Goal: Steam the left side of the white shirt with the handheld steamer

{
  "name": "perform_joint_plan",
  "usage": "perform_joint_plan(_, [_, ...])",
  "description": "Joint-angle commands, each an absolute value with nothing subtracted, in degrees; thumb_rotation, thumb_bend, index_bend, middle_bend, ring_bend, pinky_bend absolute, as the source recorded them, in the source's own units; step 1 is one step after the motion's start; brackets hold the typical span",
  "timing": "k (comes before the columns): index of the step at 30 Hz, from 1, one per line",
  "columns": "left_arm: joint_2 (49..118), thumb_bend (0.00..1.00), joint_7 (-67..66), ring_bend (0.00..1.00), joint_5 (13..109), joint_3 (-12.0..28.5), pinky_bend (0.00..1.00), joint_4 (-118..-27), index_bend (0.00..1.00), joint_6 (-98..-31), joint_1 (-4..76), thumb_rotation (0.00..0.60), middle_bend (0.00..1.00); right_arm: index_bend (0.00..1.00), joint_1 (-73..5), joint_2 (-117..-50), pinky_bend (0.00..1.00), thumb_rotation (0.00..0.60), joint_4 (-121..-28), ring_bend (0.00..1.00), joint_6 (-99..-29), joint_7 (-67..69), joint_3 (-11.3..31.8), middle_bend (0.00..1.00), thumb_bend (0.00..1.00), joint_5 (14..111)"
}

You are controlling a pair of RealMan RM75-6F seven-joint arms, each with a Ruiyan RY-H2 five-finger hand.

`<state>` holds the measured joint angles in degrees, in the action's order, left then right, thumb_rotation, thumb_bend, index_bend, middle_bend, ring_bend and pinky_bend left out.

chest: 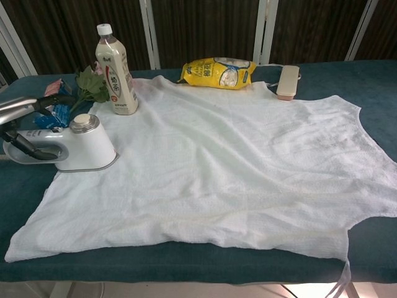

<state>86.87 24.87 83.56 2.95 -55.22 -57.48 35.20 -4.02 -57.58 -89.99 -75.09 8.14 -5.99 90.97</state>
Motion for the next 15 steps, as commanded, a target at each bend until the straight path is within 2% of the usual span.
perform_joint_plan(1, [84.6,0.0,26.6,0.0,84.9,2.8,0.13,-57.8,0.03,-60.1,34.4,0.515,0.02,0.0,-4.0,-57.6,0.0,0.6,-89.9,0.0,-75.2,8.2,-6.0,0.0,0.36,91.0])
perform_joint_plan(5, [80.0,0.0,26.4,0.0,87.5,2.4,0.13,-63.0,0.02,-69.7,30.5,0.492,0.01,0.0,-3.8,-57.5,0.0,0.6,-89.8,0.0,-75.4,8.5,-5.9,0.0,0.36,90.9])
perform_joint_plan(9, [73.1,0.0,20.0,0.0,87.4,0.3,0.13,-72.4,0.01,-77.2,23.9,0.505,0.0,0.0,-3.6,-57.5,0.0,0.6,-89.8,0.0,-75.9,8.4,-5.7,0.0,0.36,90.5])
perform_joint_plan(12, [69.3,0.0,12.9,0.0,85.2,-1.9,0.11,-80.4,0.0,-81.0,18.1,0.559,0.0,0.0,-3.5,-57.5,0.0,0.6,-89.9,0.0,-76.2,8.3,-5.5,0.0,0.36,90.2])
perform_joint_plan(13, [69.0,0.0,11.2,0.0,84.5,-2.4,0.11,-81.9,0.0,-82.3,16.4,0.587,0.0,0.0,-3.4,-57.5,0.0,0.6,-89.9,0.0,-76.3,8.2,-5.4,0.0,0.36,90.1])
perform_joint_plan(15, [70.0,0.0,8.8,0.0,84.3,-3.4,0.11,-83.0,0.0,-85.9,12.9,0.6,0.0,0.0,-3.4,-57.6,0.0,0.6,-90.0,0.0,-76.5,8.1,-5.2,0.0,0.36,90.0])
